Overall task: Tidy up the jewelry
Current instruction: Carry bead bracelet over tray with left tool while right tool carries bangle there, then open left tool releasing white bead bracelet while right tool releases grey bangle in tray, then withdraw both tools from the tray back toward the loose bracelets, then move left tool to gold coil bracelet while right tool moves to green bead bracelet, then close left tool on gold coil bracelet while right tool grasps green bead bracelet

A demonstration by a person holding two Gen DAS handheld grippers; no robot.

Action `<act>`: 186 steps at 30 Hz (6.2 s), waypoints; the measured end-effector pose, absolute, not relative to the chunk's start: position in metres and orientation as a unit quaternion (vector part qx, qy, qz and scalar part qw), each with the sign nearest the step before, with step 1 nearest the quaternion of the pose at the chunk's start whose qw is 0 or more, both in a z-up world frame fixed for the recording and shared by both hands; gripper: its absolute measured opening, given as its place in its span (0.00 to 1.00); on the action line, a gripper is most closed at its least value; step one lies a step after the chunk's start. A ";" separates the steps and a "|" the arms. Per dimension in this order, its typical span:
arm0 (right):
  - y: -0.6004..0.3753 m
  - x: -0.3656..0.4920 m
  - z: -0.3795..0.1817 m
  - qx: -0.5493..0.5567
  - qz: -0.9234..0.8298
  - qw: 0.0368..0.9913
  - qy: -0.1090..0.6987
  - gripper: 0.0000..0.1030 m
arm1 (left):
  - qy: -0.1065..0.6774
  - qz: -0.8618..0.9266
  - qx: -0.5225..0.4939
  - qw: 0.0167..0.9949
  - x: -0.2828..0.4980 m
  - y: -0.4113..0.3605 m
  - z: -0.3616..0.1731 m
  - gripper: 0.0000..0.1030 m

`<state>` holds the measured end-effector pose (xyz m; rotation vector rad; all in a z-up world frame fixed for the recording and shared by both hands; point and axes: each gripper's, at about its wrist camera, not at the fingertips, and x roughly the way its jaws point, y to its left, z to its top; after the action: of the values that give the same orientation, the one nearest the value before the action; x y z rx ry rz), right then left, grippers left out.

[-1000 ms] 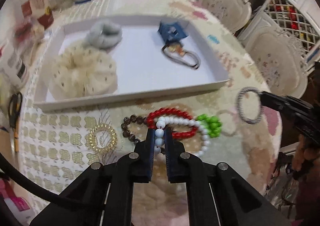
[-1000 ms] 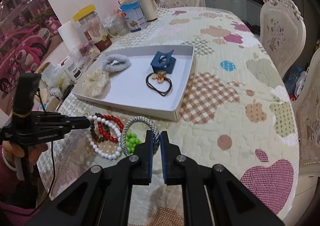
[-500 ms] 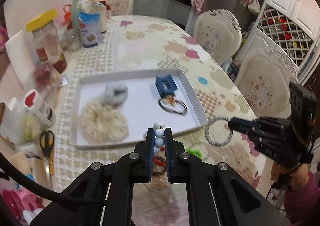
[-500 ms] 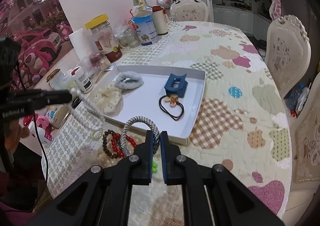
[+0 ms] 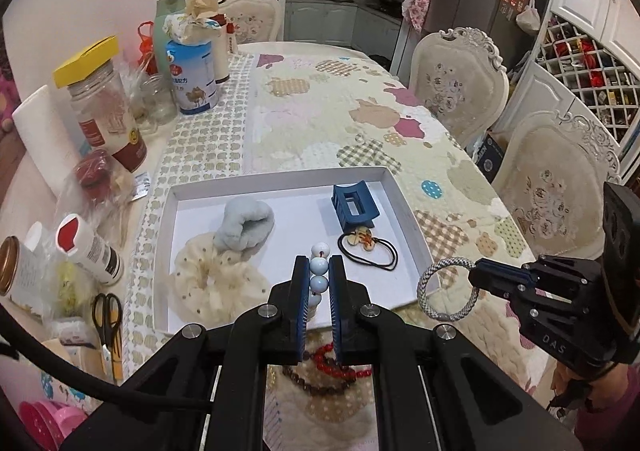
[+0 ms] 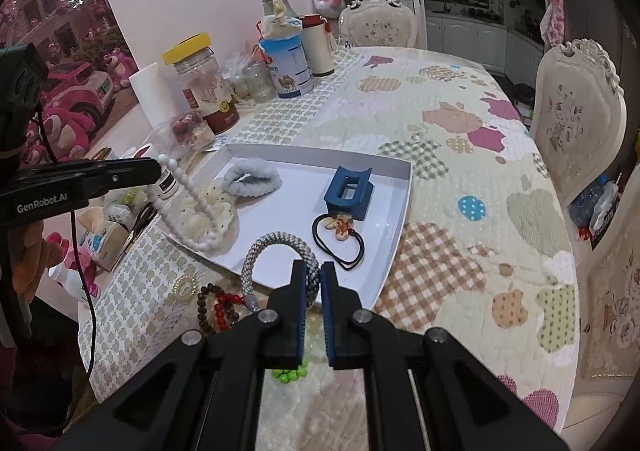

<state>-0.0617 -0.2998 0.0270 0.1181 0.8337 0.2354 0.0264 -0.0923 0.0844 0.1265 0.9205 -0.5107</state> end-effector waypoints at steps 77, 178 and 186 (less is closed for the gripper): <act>-0.246 0.023 0.013 0.000 0.124 0.899 0.421 0.50 | 0.493 -0.087 0.000 0.866 0.048 -0.028 0.009 0.21; -0.267 -0.082 -0.074 0.078 0.139 0.859 0.486 0.09 | 0.572 -0.141 -0.025 0.807 0.014 -0.014 -0.065 0.00; -0.274 -0.087 -0.035 0.093 0.152 0.874 0.452 0.09 | 0.547 -0.140 -0.034 0.825 0.006 -0.005 -0.036 0.00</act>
<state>-0.0873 -0.2736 -0.0349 0.1938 0.9448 0.3171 0.0060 -0.0049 -0.0364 -0.0716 1.1620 -0.2967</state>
